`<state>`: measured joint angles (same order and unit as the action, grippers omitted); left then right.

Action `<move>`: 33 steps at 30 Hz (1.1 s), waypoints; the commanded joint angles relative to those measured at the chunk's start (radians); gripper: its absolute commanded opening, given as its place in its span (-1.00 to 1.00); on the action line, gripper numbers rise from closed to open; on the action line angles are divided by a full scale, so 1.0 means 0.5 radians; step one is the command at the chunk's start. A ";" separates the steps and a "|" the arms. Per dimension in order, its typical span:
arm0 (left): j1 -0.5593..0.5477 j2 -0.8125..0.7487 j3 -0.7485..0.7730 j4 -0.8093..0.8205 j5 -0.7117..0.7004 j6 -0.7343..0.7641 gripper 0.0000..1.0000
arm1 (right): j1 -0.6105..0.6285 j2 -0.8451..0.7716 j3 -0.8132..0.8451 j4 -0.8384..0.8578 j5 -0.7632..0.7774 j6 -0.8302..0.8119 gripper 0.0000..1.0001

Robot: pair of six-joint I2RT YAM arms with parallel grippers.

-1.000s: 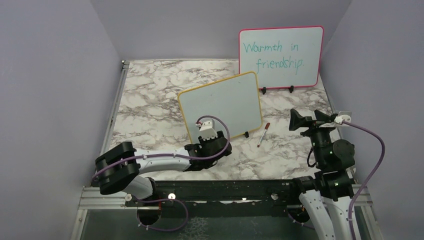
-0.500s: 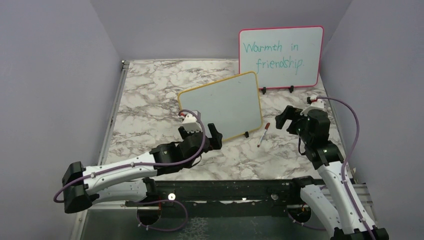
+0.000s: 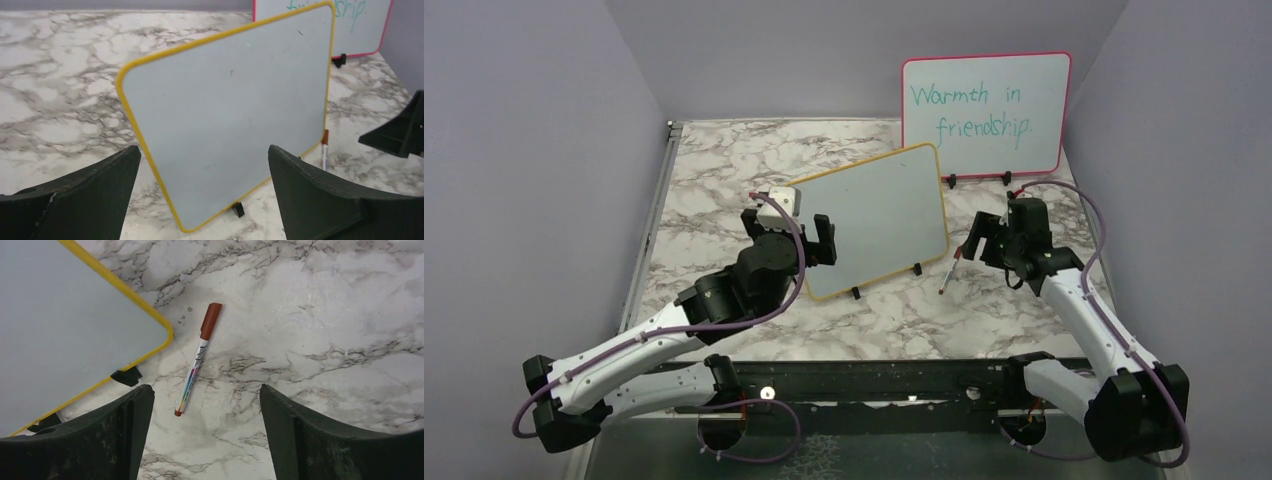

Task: Write a sentence on the whiteboard
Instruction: Open the whiteboard marker at the center of the board.

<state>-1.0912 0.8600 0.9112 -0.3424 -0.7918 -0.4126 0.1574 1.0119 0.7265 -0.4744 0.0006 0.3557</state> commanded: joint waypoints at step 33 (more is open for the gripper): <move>1.310 -0.505 -0.277 0.404 0.805 0.393 0.98 | 0.498 1.079 0.265 -0.167 0.492 0.559 -0.16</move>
<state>-0.4957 0.6376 0.7937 -0.1982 -0.5179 -0.1802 0.4004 1.5276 0.8349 -0.5228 0.1871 0.6121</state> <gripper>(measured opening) 0.989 0.440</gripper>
